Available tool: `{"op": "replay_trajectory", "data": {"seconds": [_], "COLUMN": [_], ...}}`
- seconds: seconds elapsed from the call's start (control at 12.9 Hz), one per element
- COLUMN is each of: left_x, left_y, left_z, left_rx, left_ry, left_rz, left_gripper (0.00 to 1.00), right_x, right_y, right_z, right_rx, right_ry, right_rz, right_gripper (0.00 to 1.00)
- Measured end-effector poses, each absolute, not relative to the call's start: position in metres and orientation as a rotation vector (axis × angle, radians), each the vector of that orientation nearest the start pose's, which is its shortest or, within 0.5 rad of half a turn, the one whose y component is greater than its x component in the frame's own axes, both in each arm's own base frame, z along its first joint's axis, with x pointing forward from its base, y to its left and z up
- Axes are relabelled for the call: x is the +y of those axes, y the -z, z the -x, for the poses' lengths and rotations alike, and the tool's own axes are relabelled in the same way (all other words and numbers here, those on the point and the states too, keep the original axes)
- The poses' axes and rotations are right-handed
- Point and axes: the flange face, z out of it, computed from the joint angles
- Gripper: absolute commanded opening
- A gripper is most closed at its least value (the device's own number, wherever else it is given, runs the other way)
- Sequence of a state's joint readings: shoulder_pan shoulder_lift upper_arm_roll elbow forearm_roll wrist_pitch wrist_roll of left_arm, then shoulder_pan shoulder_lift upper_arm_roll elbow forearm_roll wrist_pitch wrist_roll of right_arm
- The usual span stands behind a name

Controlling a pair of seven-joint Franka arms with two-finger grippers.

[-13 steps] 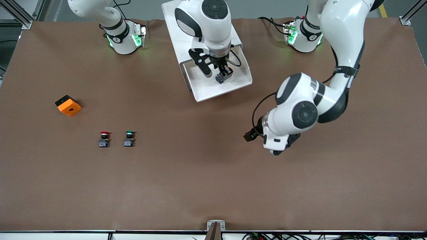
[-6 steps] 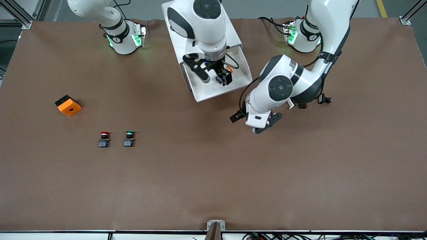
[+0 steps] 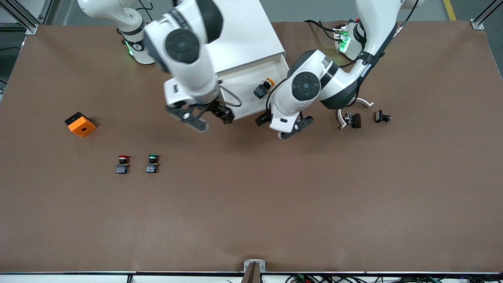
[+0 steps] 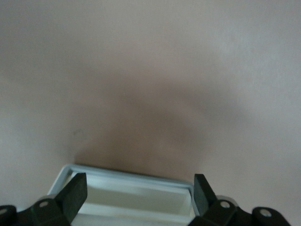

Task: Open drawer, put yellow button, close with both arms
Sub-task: 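Push the drawer shut with the left gripper while the right gripper withdraws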

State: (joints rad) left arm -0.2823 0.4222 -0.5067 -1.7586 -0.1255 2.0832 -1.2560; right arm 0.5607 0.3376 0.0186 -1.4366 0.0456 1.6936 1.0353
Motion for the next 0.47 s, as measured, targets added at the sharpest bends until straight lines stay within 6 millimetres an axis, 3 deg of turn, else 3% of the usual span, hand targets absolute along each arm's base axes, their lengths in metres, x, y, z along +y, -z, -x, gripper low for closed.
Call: {"op": "replay_trajectory", "data": {"seconds": [0.47], "left_x": [-0.483], "left_y": [-0.358], "left_z": [-0.407], "left_rx": [-0.774], "left_ry": [-0.525], "left_rz": [3.107], "left_gripper": [1.00], "right_x": [0.211], "right_y": [-0.508], "right_z": [-0.604], "right_rx": [0.268], "right_ry": [-0.186], "right_rz": [3.204], "right_gripper": [1.00]}}
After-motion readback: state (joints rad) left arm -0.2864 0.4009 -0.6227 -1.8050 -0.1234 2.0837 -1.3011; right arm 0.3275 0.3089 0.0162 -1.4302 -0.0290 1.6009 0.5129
